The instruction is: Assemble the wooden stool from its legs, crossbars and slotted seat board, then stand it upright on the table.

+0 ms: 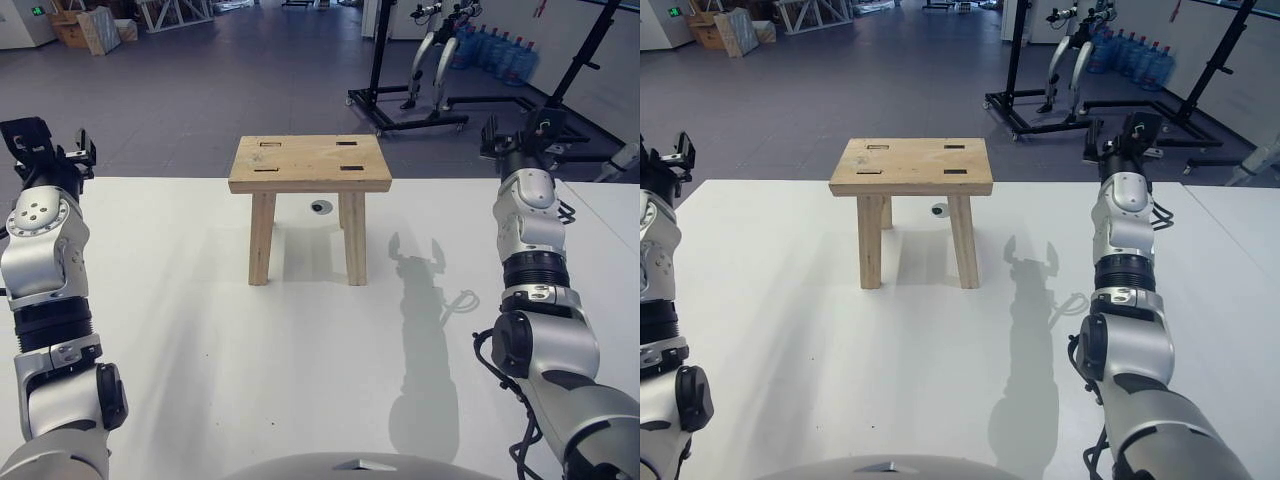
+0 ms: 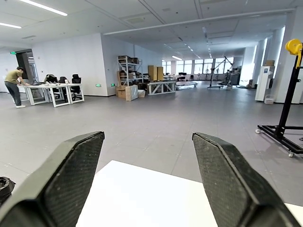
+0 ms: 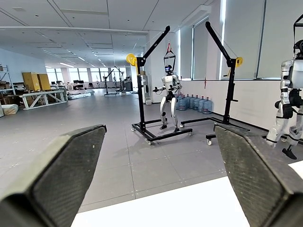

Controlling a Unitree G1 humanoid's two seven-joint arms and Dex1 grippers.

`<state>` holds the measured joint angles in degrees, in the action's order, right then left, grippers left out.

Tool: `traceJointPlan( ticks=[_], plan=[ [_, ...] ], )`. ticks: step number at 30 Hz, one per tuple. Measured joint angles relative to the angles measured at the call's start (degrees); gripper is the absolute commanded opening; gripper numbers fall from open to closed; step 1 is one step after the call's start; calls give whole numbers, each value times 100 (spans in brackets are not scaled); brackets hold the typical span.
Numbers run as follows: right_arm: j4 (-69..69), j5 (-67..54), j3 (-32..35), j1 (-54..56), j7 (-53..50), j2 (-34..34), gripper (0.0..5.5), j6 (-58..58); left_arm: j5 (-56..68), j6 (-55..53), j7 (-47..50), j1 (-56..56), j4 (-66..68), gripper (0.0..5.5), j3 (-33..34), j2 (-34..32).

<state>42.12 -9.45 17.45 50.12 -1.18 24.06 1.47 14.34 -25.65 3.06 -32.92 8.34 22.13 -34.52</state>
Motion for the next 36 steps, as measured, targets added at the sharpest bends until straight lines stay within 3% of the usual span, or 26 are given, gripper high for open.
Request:
traceJointPlan(
  ticks=[36],
  plan=[
    [24, 0, 11, 0, -40, -103, 420, 59, -239, -205, -281, -151, -18, 341, -142, 72]
  ],
)
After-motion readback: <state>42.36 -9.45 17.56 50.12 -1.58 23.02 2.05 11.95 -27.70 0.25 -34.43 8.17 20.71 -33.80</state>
